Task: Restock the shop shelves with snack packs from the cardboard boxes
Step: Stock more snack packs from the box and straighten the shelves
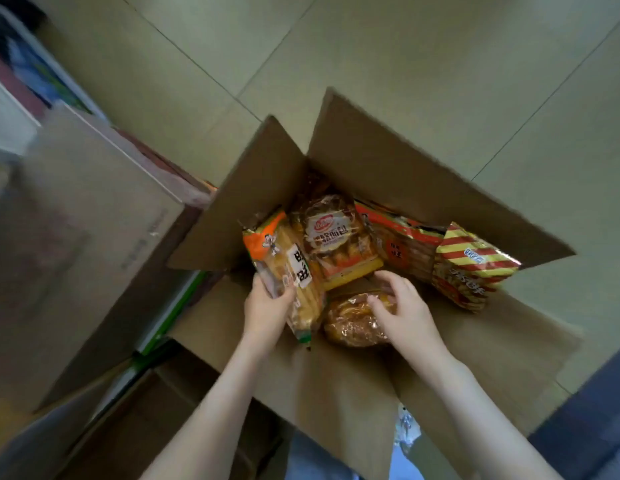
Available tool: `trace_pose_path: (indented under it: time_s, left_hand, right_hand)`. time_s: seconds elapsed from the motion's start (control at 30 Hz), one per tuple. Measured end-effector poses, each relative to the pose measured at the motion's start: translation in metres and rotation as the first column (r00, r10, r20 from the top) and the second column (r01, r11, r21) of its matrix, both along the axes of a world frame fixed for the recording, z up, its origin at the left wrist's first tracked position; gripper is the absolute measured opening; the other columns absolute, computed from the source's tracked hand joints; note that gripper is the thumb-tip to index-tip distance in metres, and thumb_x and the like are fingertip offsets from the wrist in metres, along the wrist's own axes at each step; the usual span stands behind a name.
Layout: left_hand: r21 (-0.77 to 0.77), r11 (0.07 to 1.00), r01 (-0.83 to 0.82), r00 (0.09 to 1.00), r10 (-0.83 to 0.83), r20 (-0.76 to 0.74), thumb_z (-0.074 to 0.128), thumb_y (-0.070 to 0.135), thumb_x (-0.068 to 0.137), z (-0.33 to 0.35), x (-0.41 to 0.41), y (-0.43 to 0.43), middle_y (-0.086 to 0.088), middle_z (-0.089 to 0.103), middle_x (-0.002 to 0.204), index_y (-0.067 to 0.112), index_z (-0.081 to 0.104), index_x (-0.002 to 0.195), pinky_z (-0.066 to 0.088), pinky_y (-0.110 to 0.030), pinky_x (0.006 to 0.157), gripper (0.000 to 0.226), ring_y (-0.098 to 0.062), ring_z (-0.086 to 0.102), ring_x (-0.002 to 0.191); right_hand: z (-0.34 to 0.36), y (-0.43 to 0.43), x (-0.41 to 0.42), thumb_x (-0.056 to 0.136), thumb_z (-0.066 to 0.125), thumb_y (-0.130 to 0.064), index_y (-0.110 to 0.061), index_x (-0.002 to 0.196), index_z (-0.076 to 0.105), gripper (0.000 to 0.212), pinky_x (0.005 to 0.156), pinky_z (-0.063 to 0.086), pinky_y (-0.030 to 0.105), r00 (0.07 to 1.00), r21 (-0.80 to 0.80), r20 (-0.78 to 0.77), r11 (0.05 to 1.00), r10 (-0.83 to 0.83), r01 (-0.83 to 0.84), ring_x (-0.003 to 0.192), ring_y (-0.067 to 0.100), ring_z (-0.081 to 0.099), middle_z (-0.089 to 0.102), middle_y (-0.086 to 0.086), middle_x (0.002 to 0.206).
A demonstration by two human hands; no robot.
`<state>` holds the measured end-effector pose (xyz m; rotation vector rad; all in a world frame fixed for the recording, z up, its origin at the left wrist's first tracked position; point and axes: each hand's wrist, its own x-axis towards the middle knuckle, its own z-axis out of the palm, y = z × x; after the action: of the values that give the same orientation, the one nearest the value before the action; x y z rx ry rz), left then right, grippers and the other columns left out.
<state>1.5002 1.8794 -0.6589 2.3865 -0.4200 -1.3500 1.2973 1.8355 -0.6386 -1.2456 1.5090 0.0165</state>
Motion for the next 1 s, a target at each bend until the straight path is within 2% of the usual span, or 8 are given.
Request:
trace_pose_path:
  time_s: [0.1,0.2,0.3,0.37,0.47,0.6,0.8,1.0]
  left_hand:
    - [-0.181,0.974,-0.136,0.949,0.076,-0.305,0.070,0.015,0.086,0.106,0.011,-0.008,0.004,0.069,0.110,0.027,0.056,0.112,0.054,-0.029,0.081,0.032,-0.019,0.066,0.104]
    - [-0.257,0.962,-0.089,0.815,-0.078,-0.574,0.085,0.034,0.066,0.208,0.009,-0.029,-0.006,0.067,0.121,0.016,0.050,0.128,0.056,-0.031,0.082,0.073,-0.024,0.065,0.109]
    - [-0.316,0.943,0.106,0.635,-0.309,-0.708,0.085,0.034,0.064,0.293,-0.015,-0.057,-0.012,0.062,0.127,0.013,0.046,0.134,0.054,-0.040,0.091,0.084,-0.030,0.061,0.116]
    - [-0.366,0.912,0.187,0.545,-0.406,-0.734,0.079,0.026,0.070,0.342,-0.044,-0.073,-0.014,0.060,0.130,0.012,0.043,0.137,0.052,-0.044,0.093,0.078,-0.032,0.059,0.118]
    - [-0.499,0.830,0.250,0.516,-0.550,-0.656,0.073,0.033,0.072,0.411,-0.102,-0.087,-0.010,0.059,0.133,0.018,0.036,0.140,0.051,-0.047,0.093,0.079,-0.026,0.059,0.118]
    - [-0.708,0.608,0.359,0.428,-0.781,-0.454,0.076,0.035,0.079,0.498,-0.181,-0.077,-0.004,0.060,0.129,0.047,0.006,0.139,0.054,-0.041,0.091,0.093,-0.019,0.065,0.109]
    - [-0.902,0.245,0.356,0.164,-0.966,-0.198,0.062,0.027,0.083,0.598,-0.273,0.010,0.002,0.055,0.130,0.054,0.000,0.138,0.055,-0.046,0.090,0.087,-0.018,0.064,0.112]
    - [-0.968,0.058,0.244,0.013,-0.998,-0.056,0.065,0.025,0.090,0.668,-0.342,0.141,-0.009,0.060,0.127,0.058,0.013,0.132,0.053,-0.055,0.087,0.075,-0.028,0.065,0.109]
  right_hand:
    - [0.082,-0.018,-0.004,0.088,0.066,-0.034,-0.028,0.139,0.042,0.057,0.107,0.034,0.026,0.992,0.035,0.102,0.997,-0.067,0.064,0.125,0.003,0.039,0.042,-0.014,0.132]
    - [0.180,-0.042,-0.021,0.072,0.078,-0.047,-0.028,0.138,0.042,0.078,0.102,0.036,0.022,0.939,0.225,0.242,0.956,-0.243,0.190,0.122,0.008,0.044,0.045,-0.001,0.136]
    - [0.283,-0.057,-0.048,0.069,0.067,-0.036,-0.031,0.122,0.050,0.056,0.084,0.049,0.015,0.873,0.318,0.377,0.928,-0.311,0.193,0.107,0.009,0.060,0.059,0.005,0.125]
    - [0.344,-0.052,-0.070,0.071,0.072,-0.029,-0.024,0.119,0.053,0.052,0.078,0.054,0.023,0.807,0.304,0.444,0.913,-0.390,0.273,0.099,0.016,0.068,0.069,0.002,0.113]
    - [0.420,-0.033,-0.103,0.072,0.079,-0.019,-0.012,0.119,0.053,0.053,0.069,0.057,0.031,0.659,0.232,0.465,0.800,-0.591,0.554,0.090,0.021,0.071,0.072,0.004,0.103]
    - [0.507,0.018,-0.150,0.075,0.074,-0.026,-0.015,0.121,0.055,0.050,0.089,0.053,0.050,0.505,0.013,0.498,0.589,-0.705,0.808,0.101,0.027,0.068,0.071,0.006,0.110]
    - [0.610,0.148,-0.211,0.084,0.071,-0.015,-0.026,0.105,0.059,0.027,0.090,0.053,0.043,0.457,-0.381,0.520,0.283,-0.722,0.880,0.094,0.011,0.069,0.073,-0.008,0.097]
    - [0.700,0.309,-0.246,0.086,0.069,-0.011,-0.022,0.108,0.058,0.027,0.066,0.056,0.025,0.386,-0.523,0.595,0.025,-0.706,0.852,0.081,0.003,0.069,0.073,-0.013,0.086]
